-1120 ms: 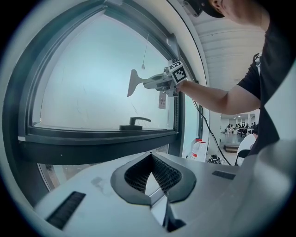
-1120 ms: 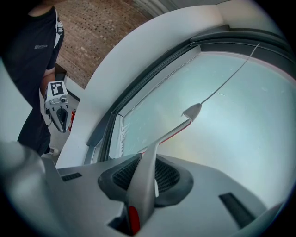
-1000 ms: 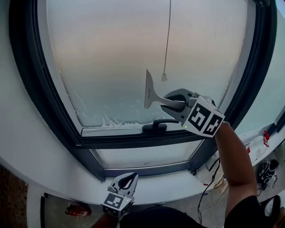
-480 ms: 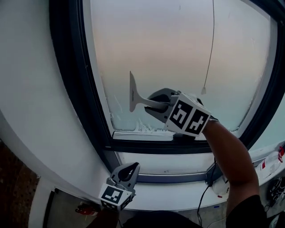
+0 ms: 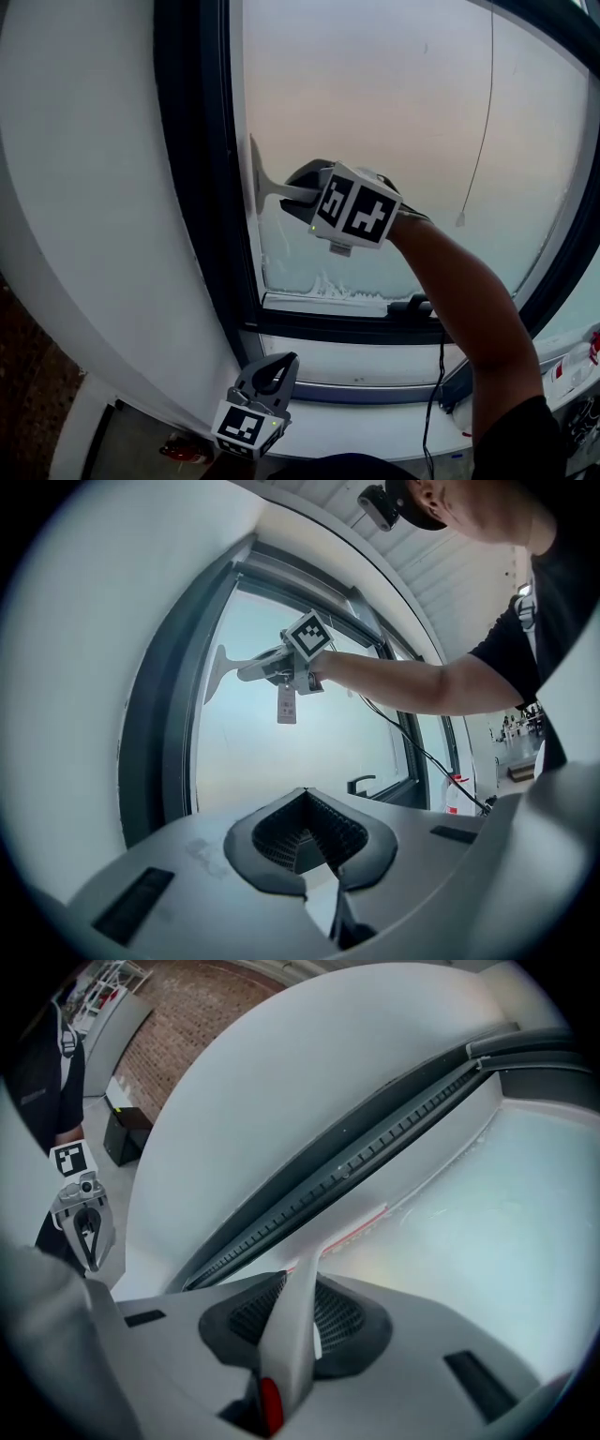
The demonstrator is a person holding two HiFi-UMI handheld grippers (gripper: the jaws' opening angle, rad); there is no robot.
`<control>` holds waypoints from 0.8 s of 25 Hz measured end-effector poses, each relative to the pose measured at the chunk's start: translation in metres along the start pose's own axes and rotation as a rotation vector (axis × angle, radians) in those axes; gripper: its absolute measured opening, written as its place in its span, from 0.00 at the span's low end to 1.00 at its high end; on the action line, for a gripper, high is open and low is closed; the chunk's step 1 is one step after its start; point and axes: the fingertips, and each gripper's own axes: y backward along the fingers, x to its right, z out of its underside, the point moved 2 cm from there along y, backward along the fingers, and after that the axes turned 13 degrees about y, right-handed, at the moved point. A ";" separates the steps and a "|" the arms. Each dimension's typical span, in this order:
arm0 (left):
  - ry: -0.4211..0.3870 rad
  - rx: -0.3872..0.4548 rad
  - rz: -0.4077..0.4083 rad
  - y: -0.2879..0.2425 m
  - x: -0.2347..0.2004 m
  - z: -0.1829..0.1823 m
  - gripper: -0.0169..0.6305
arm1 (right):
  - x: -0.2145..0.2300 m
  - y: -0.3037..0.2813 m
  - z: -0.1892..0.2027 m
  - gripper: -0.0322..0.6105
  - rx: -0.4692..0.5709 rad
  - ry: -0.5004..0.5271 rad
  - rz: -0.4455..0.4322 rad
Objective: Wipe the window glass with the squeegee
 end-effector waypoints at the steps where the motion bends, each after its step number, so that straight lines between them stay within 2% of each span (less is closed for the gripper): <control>1: -0.009 0.001 -0.006 0.001 -0.003 -0.002 0.03 | 0.005 -0.002 0.000 0.16 -0.002 -0.005 -0.002; 4: 0.000 0.019 -0.013 0.001 -0.008 -0.006 0.03 | 0.012 -0.006 0.000 0.16 -0.004 -0.008 -0.018; 9: 0.013 0.000 0.001 -0.002 -0.009 -0.001 0.03 | 0.015 -0.004 0.001 0.16 -0.020 0.012 -0.035; 14: -0.032 -0.012 0.011 -0.011 -0.010 0.004 0.03 | 0.015 0.008 0.011 0.16 -0.031 0.005 -0.039; 20: -0.044 -0.022 0.057 -0.027 0.007 0.003 0.03 | 0.014 0.038 0.028 0.16 -0.049 -0.012 -0.008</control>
